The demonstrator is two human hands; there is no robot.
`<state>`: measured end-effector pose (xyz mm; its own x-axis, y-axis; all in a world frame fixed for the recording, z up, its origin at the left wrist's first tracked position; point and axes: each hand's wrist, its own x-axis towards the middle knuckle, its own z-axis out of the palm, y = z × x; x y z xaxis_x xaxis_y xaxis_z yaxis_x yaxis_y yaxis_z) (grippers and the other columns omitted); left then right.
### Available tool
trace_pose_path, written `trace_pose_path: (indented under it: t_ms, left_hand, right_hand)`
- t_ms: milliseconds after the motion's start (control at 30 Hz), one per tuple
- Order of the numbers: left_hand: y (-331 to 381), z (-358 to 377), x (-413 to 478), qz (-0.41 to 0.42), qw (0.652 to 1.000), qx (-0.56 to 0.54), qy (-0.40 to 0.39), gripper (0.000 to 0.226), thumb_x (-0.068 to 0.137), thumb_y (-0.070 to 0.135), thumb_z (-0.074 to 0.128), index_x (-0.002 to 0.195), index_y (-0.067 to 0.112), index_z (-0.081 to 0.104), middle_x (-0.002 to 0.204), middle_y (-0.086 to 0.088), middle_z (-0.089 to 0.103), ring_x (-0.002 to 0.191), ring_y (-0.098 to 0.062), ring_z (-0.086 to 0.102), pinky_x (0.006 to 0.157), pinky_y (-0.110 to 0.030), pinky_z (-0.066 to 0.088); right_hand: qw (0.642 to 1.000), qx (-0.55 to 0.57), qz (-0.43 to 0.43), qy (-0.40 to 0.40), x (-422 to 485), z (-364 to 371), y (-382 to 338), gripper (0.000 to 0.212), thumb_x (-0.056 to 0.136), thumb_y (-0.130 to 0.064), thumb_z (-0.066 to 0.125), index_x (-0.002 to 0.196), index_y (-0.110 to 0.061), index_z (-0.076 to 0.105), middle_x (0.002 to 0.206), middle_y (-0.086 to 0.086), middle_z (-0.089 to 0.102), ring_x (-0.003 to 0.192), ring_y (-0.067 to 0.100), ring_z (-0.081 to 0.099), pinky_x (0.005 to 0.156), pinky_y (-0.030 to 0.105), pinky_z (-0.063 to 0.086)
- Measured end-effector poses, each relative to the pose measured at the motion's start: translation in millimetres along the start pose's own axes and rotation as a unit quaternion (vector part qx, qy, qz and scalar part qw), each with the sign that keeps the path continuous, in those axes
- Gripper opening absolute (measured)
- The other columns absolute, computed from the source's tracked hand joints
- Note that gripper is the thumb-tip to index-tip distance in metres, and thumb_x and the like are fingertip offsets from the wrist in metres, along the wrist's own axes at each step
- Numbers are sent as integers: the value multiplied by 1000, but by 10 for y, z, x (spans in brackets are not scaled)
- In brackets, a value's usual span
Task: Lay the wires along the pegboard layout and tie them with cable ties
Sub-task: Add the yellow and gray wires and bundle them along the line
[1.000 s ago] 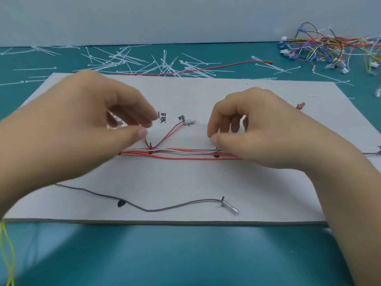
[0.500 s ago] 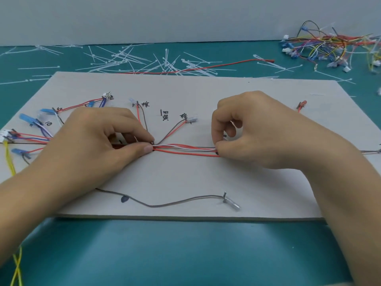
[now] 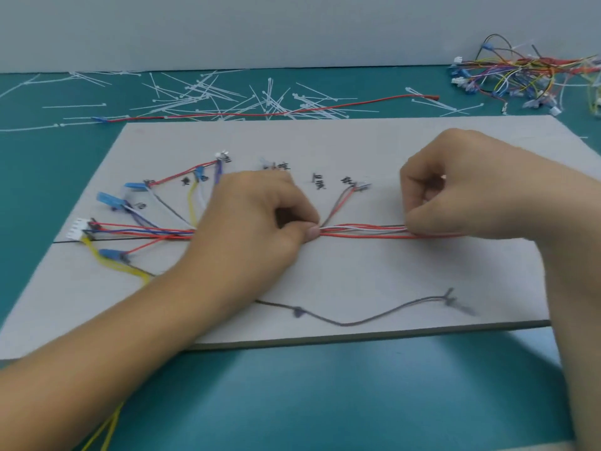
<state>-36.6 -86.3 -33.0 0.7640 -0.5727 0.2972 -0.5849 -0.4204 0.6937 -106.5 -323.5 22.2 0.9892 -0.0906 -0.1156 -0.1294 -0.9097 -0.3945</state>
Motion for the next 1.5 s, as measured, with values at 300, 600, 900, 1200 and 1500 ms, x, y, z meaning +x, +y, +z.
trace_pose_path:
  t_ms: [300, 600, 900, 1200, 1500]
  left_hand:
    - [410, 281, 170, -18, 995, 81, -46, 11, 85, 11, 71, 89, 18, 79, 85, -3, 71, 86, -25, 64, 78, -40, 51]
    - [82, -856, -257, -14, 1000, -12, 24, 34, 84, 29, 56, 104, 49, 75, 98, 25, 75, 87, -4, 74, 76, -33, 58]
    - [-612, -1258, -712, -27, 977, 165, -135, 31, 80, 63, 71, 110, 59, 70, 108, 18, 63, 87, -5, 60, 63, -4, 34]
    - [-624, -1102, -647, 57, 987, 119, -96, 11, 91, 52, 68, 97, 44, 69, 100, 14, 69, 90, -13, 64, 67, -19, 41]
    - [-157, -840, -215, 73, 991, 46, -107, 5, 82, 33, 74, 84, 38, 76, 79, 16, 73, 69, -11, 61, 61, -19, 43]
  right_hand:
    - [997, 29, -42, 64, 14, 186, -274, 8, 73, -35, 75, 75, -28, 71, 71, -10, 68, 70, 6, 59, 63, 30, 48]
    - [989, 67, -104, 85, 29, 320, -421, 6, 80, -26, 73, 78, -30, 71, 71, -12, 63, 70, 2, 57, 57, 10, 40]
    - [976, 105, -183, 50, -23, 427, -550, 10, 83, -19, 72, 77, -27, 69, 70, -6, 64, 69, 14, 58, 58, 18, 43]
    - [973, 129, -184, 48, -31, 444, -562, 12, 85, -18, 72, 77, -26, 69, 66, -6, 61, 63, 13, 56, 55, 17, 41]
    - [938, 282, -199, 19, -70, 503, -716, 12, 88, -28, 70, 81, -19, 72, 65, 5, 65, 55, 25, 59, 51, 41, 50]
